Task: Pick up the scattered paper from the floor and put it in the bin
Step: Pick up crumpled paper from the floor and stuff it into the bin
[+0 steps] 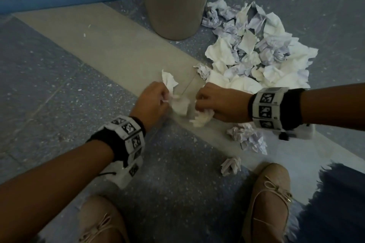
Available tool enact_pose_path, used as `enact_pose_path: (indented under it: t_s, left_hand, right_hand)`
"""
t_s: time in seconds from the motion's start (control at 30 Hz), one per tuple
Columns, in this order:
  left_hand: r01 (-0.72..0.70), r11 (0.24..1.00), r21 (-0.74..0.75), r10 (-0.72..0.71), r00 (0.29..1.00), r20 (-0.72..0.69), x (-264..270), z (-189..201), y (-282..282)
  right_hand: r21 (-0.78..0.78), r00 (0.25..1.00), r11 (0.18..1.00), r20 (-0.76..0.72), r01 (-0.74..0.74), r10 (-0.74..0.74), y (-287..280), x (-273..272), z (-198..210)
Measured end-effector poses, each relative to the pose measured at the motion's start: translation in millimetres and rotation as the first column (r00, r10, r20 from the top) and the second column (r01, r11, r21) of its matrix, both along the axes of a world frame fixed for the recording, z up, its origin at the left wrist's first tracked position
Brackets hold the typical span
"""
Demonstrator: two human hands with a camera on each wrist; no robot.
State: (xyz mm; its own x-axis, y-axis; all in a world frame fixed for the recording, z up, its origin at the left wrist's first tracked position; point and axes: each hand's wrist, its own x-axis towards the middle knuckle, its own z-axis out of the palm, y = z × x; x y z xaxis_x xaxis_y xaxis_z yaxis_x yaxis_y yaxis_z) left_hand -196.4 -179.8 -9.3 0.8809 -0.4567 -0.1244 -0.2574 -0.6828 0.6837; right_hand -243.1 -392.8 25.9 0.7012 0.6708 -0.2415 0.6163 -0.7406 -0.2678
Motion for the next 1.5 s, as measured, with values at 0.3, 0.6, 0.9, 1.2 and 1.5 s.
enact_pose_path:
  t_s: [0.3, 0.6, 0.9, 1.2, 1.5]
  left_hand:
    - [0.049, 0.965, 0.257, -0.018, 0.992, -0.123, 14.3, -36.3, -20.0]
    - [0.231, 0.9, 0.371, -0.203, 0.973, -0.113, 27.8, -32.3, -21.4]
    - [-0.039, 0.994, -0.103, 0.057, 0.983, 0.176, 82.0, 71.3, -19.1]
    - [-0.056, 0.815, -0.576, 0.297, 0.895, 0.334, 157.7, 187.3, -52.5]
    - [-0.343, 0.854, 0.392, 0.157, 0.888, 0.433, 241.8, 176.0, -109.0]
  right_hand:
    - [-0.462, 0.876, 0.746, -0.191, -0.479, 0.444, -16.4, -77.0, -34.6]
    - [-0.248, 0.91, 0.876, -0.154, -0.414, 0.386, -16.5, -56.6, -42.6]
    - [0.367, 0.979, 0.921, 0.094, 0.133, -0.178, 2.1, 61.1, 44.7]
    - [0.828, 0.763, 0.533, 0.23, 0.173, -0.604, -35.5, 190.1, 162.8]
    - [0.515, 0.674, 0.673, 0.225, 0.531, -0.704, -34.1, 275.1, 152.0]
